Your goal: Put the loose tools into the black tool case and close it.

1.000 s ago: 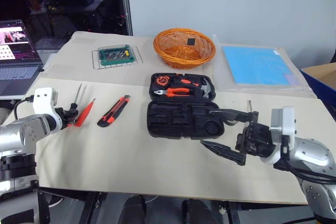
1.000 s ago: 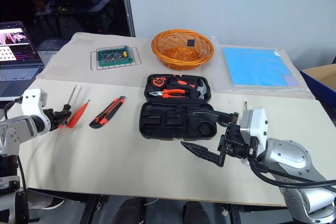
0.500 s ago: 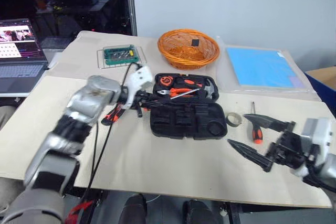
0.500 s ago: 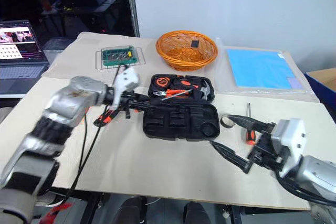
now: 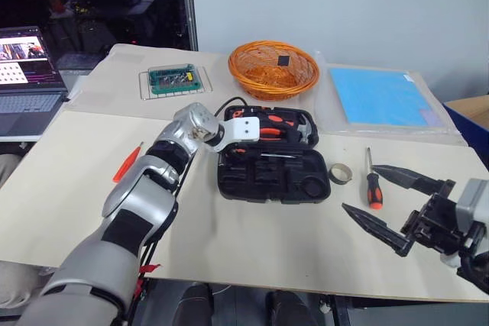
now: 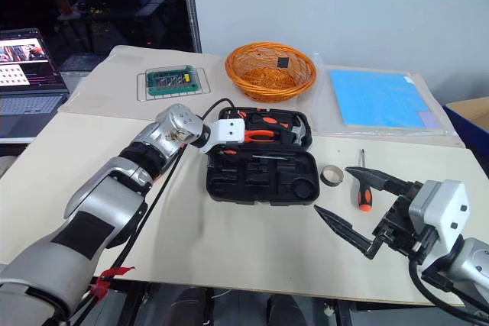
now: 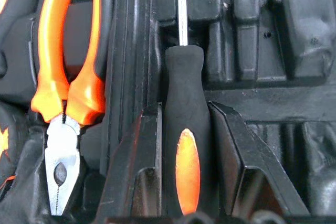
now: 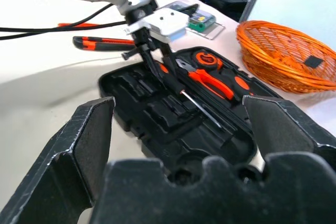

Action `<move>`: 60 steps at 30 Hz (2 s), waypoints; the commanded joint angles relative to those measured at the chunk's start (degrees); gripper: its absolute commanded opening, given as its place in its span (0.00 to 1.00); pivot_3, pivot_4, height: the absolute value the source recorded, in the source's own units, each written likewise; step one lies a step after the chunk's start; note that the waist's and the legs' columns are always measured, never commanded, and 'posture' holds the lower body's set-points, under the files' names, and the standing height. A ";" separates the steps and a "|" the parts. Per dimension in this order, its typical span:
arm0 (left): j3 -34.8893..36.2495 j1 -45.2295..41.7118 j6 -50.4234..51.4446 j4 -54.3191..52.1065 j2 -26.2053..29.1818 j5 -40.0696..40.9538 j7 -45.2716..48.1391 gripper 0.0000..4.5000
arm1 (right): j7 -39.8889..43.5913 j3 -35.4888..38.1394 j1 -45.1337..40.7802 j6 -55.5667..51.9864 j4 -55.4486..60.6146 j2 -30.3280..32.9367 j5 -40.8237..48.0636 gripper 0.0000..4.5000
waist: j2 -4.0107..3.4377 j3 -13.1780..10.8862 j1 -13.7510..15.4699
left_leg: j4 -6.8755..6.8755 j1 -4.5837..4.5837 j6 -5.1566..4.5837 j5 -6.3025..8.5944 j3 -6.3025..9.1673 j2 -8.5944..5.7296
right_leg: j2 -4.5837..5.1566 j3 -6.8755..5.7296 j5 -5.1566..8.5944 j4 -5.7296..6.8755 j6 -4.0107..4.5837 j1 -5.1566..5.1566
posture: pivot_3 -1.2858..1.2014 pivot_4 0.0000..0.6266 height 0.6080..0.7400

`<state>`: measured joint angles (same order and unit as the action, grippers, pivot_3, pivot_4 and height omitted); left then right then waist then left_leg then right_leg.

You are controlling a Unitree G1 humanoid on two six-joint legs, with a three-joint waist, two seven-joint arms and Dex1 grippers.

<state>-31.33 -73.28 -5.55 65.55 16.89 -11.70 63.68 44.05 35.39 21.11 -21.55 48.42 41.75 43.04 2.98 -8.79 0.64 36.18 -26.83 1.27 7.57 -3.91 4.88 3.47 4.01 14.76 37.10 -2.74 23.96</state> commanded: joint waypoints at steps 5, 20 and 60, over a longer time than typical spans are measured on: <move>6.38 -1.58 -1.80 0.84 1.35 0.73 0.88 0.49 | -2.07 -0.41 -0.27 0.41 1.71 -0.14 0.40 1.00 | -0.05 0.03 -0.09 | 0.10 0.01 0.00 0.00 0.11 -0.05 | -0.01 -0.01 -0.02 0.02 -0.03 -0.09 | 0.52 0.24 1.00; 27.05 22.63 26.18 -35.24 -3.64 18.88 -12.25 0.01 | -13.64 -5.04 -7.18 -2.37 -1.60 -2.03 -5.34 1.00 | -0.30 0.10 -0.12 | 0.15 0.48 -0.14 -0.01 0.38 -0.14 | -0.02 -0.10 0.09 0.03 -0.06 -0.81 | 0.52 0.24 1.00; 36.18 47.64 51.55 -88.94 16.16 49.58 -7.32 0.94 | -4.36 -33.02 -47.95 -21.86 -34.59 15.92 -22.31 0.23 | -1.27 -0.06 -3.05 | -0.08 0.58 -0.27 -0.08 0.42 -0.25 | -0.07 0.13 0.24 0.00 -0.08 -0.74 | 0.52 0.24 1.00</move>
<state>0.82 -26.28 44.57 -20.85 31.87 33.71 55.57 33.49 5.08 -24.00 -49.68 9.15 56.40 21.15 1.71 -8.84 -2.41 36.04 -26.17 1.01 7.49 -3.44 4.66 3.35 4.14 15.09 37.11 -2.93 23.22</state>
